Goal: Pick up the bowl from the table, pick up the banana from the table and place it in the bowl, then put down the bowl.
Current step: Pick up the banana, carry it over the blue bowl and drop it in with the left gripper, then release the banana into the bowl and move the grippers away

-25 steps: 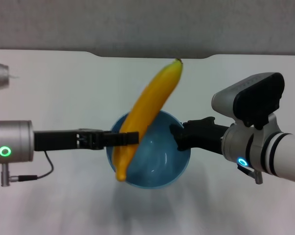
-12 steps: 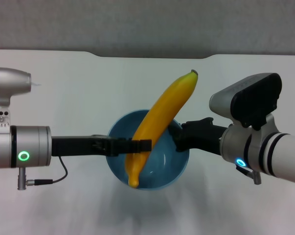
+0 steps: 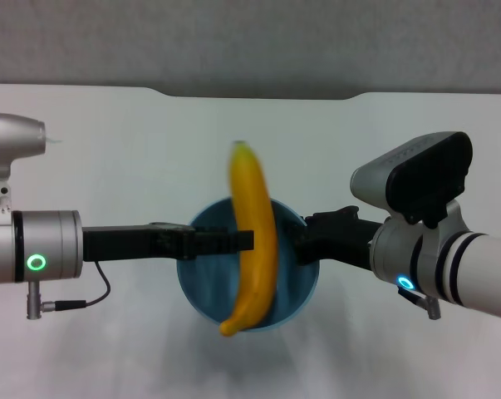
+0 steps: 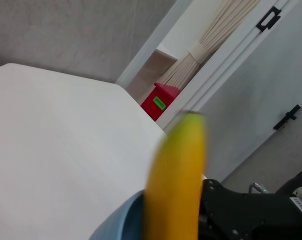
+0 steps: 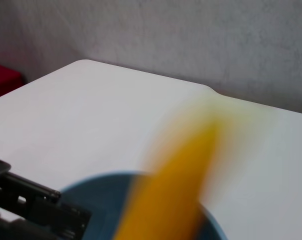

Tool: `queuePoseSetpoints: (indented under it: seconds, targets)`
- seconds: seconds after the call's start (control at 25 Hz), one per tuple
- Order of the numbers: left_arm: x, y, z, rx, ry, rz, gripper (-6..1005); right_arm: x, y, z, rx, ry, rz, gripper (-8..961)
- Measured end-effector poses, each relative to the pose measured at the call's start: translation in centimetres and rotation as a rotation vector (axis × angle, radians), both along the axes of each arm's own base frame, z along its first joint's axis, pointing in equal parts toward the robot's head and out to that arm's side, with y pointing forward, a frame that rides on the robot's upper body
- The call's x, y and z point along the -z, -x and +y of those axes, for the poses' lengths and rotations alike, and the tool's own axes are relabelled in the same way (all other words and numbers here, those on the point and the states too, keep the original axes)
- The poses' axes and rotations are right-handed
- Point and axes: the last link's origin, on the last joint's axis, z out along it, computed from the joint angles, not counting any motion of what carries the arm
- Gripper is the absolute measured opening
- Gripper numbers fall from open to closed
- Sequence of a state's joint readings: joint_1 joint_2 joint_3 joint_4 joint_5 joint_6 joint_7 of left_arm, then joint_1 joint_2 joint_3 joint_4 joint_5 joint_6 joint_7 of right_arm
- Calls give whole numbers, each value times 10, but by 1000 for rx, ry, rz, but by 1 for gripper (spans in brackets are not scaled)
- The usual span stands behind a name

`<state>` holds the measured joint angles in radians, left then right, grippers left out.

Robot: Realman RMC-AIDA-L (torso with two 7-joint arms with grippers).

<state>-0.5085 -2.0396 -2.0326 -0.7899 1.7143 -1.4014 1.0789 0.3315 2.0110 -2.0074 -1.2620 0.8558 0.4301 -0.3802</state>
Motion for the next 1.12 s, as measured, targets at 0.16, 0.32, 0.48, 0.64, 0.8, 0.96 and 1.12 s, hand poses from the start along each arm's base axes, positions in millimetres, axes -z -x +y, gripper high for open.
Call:
queuePoseSetpoints:
  seconds: [0.16, 0.32, 0.48, 0.64, 0.8, 0.96, 1.12]
  targets:
    - [-1, -2, -1, -2, -5, -27, 612, -1, -1, 0, 5, -3, 0, 63]
    - [-17, 1, -3, 0, -86, -92, 726, -2, -4, 0, 13, -6, 0, 63]
    - [-53, 18, -7, -15, -261, -91, 876, -3, -12, 1, 34, -11, -7, 64]
    - [-89, 38, -13, -50, -453, -109, 910, -6, -17, 4, 58, -19, -7, 64]
    - [-108, 61, -26, -95, -597, -128, 907, -5, -25, 3, 134, -11, 22, 64]
    - [-113, 74, -34, -124, -662, -116, 907, -3, -32, 3, 189, 4, 28, 65]
    - [-112, 81, -36, -146, -677, -102, 907, 0, -36, 6, 274, 33, 61, 65]
